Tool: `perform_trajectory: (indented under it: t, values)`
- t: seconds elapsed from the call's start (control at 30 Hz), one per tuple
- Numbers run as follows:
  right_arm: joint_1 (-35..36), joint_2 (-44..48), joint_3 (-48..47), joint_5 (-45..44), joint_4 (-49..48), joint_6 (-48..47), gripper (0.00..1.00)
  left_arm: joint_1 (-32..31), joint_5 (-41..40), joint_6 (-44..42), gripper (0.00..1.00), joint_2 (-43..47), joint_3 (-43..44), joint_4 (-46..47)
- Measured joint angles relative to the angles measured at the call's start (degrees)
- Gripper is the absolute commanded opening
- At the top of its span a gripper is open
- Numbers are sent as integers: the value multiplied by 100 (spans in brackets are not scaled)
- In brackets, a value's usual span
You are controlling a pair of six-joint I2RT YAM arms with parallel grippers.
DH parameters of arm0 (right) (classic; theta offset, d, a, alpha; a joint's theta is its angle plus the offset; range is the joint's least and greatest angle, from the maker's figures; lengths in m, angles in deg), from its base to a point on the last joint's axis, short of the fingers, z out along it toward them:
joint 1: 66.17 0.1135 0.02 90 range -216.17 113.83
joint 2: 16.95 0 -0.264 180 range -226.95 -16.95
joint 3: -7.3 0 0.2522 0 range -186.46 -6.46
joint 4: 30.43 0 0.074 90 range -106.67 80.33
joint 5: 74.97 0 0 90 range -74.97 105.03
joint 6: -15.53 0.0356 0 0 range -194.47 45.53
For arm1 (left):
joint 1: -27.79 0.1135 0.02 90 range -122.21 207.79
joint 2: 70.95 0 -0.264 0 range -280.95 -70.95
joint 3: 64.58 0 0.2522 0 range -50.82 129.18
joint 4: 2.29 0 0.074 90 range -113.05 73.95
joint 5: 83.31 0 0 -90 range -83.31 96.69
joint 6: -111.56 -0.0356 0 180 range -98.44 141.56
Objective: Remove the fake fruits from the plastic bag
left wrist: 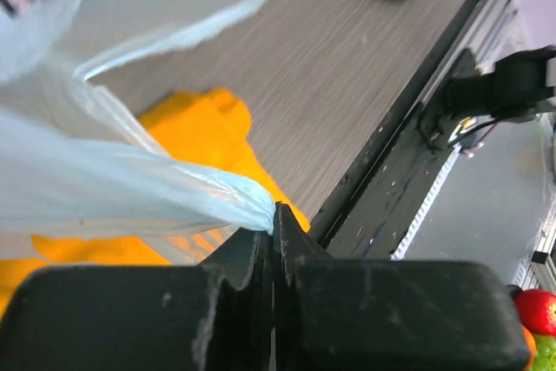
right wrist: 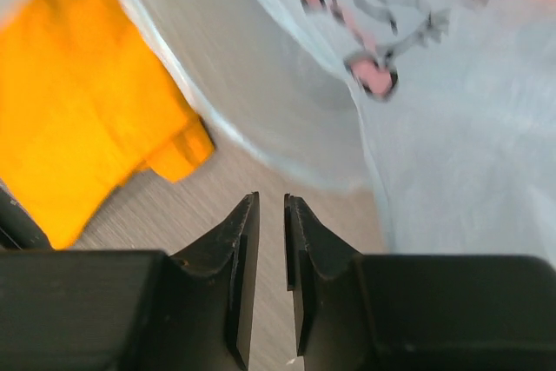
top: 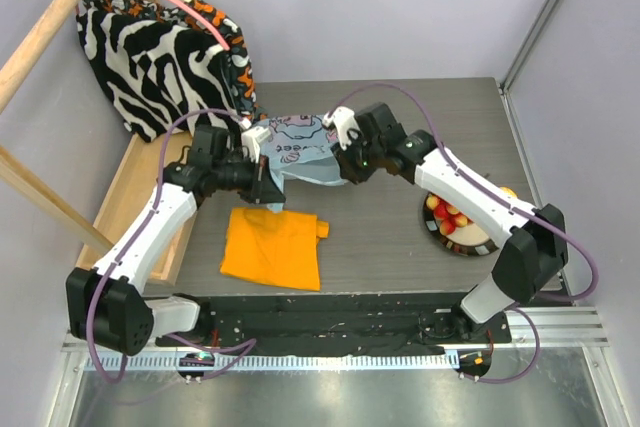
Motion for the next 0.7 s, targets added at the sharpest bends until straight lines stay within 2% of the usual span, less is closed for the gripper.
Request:
perform_trajectory:
  t: [0.17, 0.37, 0.5, 0.7]
  values:
    - [-2, -50, -1003, 695, -37, -243, 24, 0, 286, 66, 0, -96, 549, 168]
    - [20, -208, -1029, 962, -243, -227, 13, 0, 472, 214, 0, -96, 562, 245]
    - [35, -787, -975, 562, -350, -267, 12, 0, 538, 308, 0, -90, 562, 275]
    - [13, -1279, -461, -603, -688, -310, 13, 0, 575, 317, 0, 31, 570, 258]
